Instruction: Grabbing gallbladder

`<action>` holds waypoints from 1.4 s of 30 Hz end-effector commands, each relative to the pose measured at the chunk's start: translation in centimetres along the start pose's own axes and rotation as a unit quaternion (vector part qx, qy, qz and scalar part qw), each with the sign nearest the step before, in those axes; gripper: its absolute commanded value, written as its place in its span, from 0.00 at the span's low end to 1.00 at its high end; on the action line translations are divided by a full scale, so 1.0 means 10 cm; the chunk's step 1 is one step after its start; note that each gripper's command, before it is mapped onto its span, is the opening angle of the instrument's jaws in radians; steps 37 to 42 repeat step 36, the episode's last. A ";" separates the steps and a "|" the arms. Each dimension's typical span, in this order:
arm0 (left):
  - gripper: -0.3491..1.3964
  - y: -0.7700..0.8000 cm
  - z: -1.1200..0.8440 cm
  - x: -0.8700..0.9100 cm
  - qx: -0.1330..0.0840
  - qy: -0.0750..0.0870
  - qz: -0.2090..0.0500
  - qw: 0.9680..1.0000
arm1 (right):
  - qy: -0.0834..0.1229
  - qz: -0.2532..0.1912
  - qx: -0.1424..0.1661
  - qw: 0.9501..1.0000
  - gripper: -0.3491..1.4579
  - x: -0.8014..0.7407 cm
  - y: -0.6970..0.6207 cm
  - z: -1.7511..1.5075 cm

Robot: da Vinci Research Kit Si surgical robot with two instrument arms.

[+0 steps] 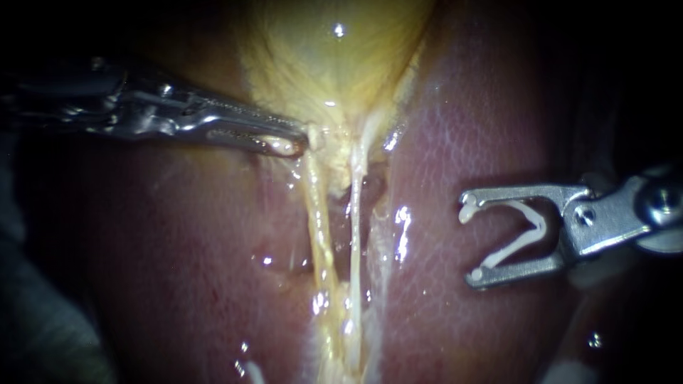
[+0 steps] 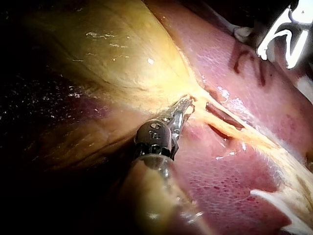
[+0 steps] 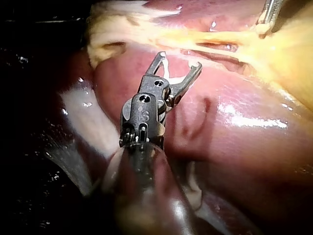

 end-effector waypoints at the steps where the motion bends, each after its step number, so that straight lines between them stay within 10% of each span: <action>1: 0.00 0.000 -0.005 0.001 0.000 0.001 0.001 1.000 | 0.000 0.000 0.000 1.000 0.45 0.000 0.000 0.000; 16: 0.00 -0.006 -0.072 0.028 0.014 0.034 -0.009 0.999 | 0.000 0.000 0.000 1.000 0.45 0.000 0.000 0.000; 42: 0.00 -0.003 -0.076 0.031 0.014 0.040 -0.008 0.999 | 0.000 0.003 0.000 1.000 0.45 0.000 0.000 0.000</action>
